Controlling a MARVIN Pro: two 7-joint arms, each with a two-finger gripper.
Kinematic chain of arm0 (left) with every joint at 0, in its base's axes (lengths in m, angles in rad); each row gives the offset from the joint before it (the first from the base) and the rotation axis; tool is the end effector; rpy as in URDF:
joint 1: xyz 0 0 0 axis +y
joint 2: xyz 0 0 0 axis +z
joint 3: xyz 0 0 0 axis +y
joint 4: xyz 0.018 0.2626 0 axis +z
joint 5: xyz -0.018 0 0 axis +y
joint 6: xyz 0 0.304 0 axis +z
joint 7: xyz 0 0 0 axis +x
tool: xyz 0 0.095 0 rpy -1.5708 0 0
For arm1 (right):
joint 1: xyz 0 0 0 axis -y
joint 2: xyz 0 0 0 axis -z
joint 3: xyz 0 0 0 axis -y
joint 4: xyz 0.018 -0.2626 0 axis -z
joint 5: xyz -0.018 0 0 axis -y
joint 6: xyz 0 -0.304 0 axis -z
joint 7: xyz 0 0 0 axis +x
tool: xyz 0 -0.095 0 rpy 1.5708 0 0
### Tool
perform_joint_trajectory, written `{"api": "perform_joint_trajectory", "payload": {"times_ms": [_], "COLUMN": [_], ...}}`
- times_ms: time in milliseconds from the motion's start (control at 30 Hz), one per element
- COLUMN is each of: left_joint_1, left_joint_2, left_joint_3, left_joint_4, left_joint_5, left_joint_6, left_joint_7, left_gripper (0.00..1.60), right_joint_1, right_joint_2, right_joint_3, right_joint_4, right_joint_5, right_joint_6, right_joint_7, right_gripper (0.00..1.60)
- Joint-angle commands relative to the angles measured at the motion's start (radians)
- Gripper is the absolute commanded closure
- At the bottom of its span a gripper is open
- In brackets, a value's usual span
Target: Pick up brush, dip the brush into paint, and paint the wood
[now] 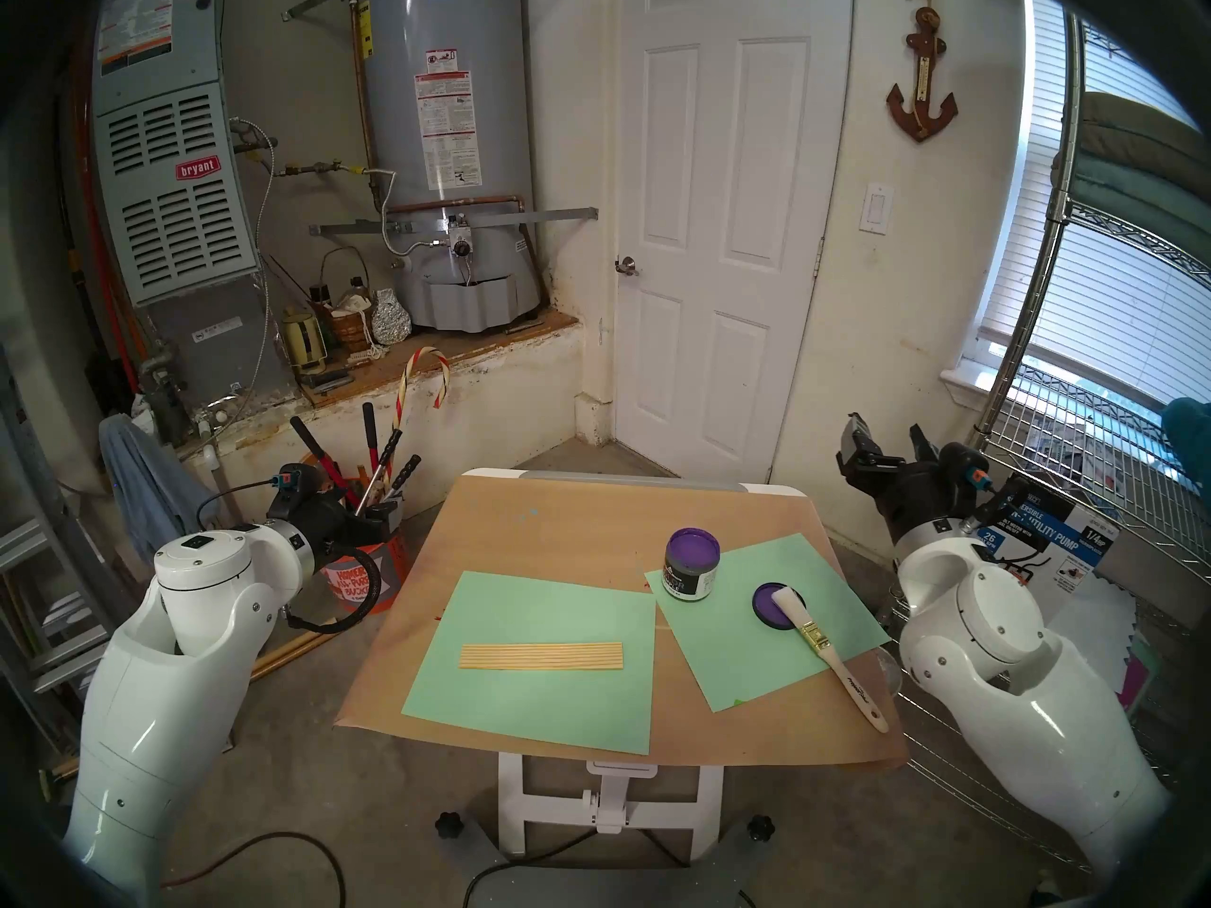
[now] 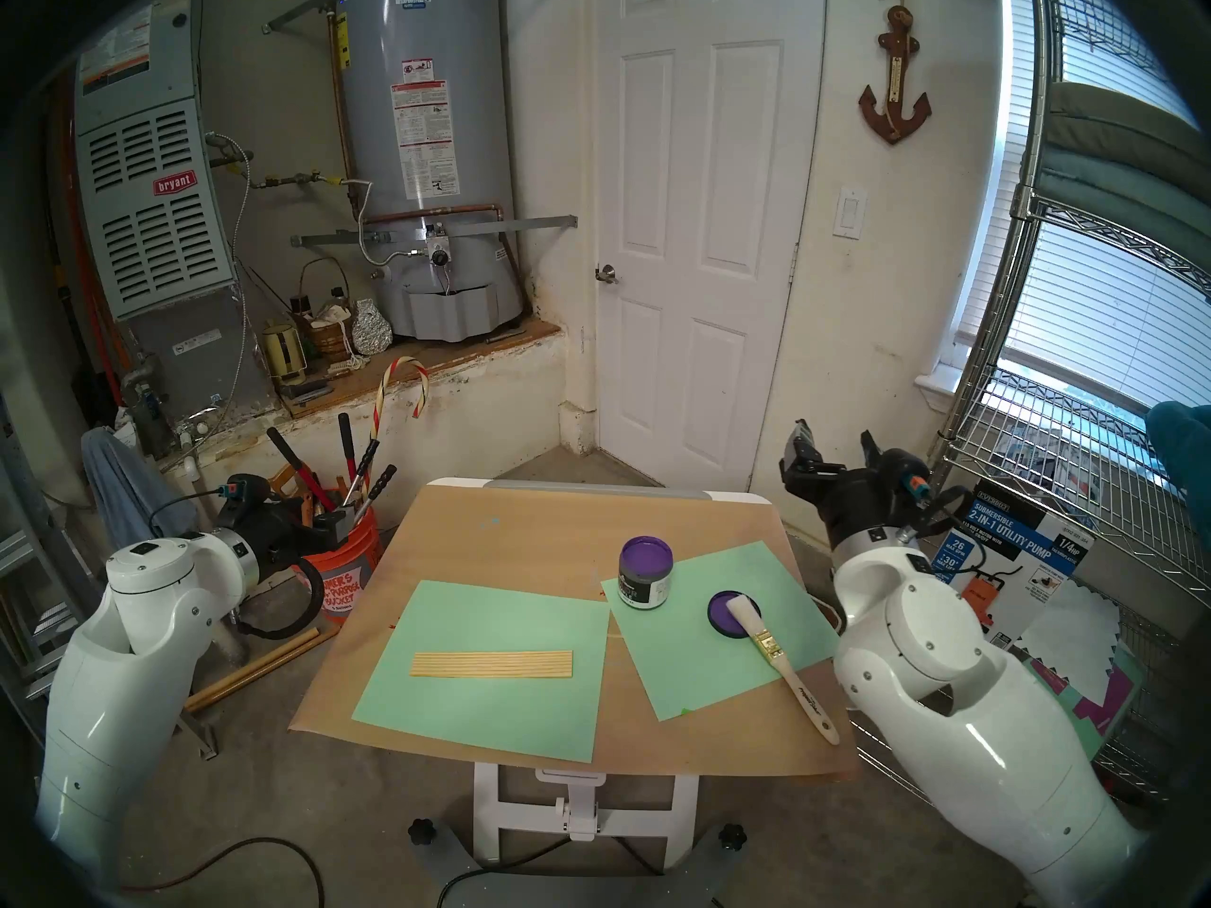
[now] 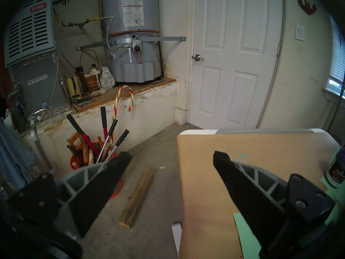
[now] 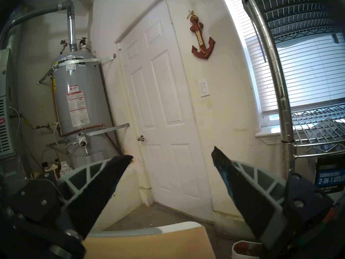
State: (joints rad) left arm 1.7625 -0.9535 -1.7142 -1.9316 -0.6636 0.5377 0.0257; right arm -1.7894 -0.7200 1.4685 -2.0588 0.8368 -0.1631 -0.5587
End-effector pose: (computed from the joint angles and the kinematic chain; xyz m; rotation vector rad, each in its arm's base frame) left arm 0.3669 0.1284 -0.2039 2.5345 -0.0873 1.7629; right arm 0.3550 -0.0962 -0.1591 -2.0234 0.3073 -2.3781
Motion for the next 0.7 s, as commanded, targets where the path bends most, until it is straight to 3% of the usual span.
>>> {"api": "perform_joint_trajectory", "payload": {"times_ms": [0,67,100,333,367,400,667], "left_joint_1": [-0.007,-0.007,-0.007,-0.008,-0.008,-0.008,-0.009], "left_joint_2": [0.002,0.002,0.002,0.003,0.003,0.003,0.003], "left_joint_3": [-0.006,-0.006,-0.005,-0.004,-0.004,-0.004,-0.002], "left_joint_4": [-0.010,-0.010,-0.009,-0.008,-0.007,-0.007,-0.005], "left_joint_5": [0.000,0.000,0.000,0.000,0.000,0.000,0.000], "left_joint_6": [-0.003,-0.003,-0.003,-0.003,-0.003,-0.003,-0.003], "left_joint_7": [0.000,0.000,0.000,0.000,0.000,0.000,0.000], "left_gripper": [0.00,0.00,0.00,0.00,0.00,0.00,0.00], "right_joint_1": [-0.130,-0.108,-0.155,-0.221,-0.271,-0.258,-0.364], "right_joint_2": [0.097,0.092,0.105,0.126,0.137,0.134,0.151], "right_joint_3": [0.112,0.105,0.127,0.137,0.156,0.148,0.165], "right_joint_4": [0.035,0.057,0.058,0.110,0.098,0.105,0.125], "right_joint_5": [0.021,0.023,0.022,0.021,0.021,0.020,0.003], "right_joint_6": [-0.030,-0.029,-0.036,-0.049,-0.056,-0.055,-0.077], "right_joint_7": [0.053,0.049,0.073,0.169,0.186,0.193,0.277], "right_gripper": [0.00,0.00,0.00,0.00,0.00,0.00,0.00]}}
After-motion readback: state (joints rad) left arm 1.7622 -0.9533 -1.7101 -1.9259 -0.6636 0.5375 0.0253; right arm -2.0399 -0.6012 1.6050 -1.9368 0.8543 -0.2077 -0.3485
